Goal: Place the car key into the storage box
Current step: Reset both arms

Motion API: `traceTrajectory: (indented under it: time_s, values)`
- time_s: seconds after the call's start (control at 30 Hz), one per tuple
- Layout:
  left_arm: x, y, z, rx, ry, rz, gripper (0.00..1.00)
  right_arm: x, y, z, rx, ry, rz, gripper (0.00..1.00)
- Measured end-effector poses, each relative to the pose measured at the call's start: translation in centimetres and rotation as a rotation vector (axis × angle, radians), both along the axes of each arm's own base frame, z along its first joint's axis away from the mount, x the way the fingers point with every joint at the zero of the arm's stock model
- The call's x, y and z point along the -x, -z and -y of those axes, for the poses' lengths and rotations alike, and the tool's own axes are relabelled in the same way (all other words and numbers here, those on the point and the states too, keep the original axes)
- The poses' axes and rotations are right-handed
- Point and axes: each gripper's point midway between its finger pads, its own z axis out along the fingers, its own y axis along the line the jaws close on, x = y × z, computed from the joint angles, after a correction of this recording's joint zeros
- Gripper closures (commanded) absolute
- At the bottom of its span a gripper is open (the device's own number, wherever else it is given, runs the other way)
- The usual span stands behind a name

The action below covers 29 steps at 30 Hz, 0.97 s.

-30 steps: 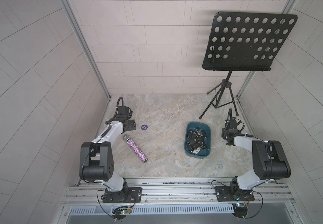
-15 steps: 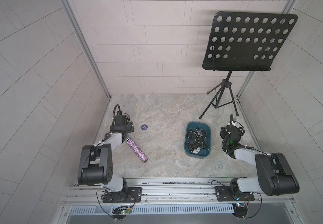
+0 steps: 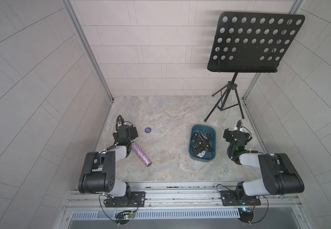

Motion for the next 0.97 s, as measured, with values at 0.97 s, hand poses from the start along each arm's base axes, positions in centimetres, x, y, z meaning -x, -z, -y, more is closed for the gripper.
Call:
traceTrajectory:
  time_s: [0.97]
  values:
    - [0.0,0.7,1.5,-0.099,0.010,0.020,0.00,-1.6,1.0,-2.0,0.023,-0.087,-0.021,0.00]
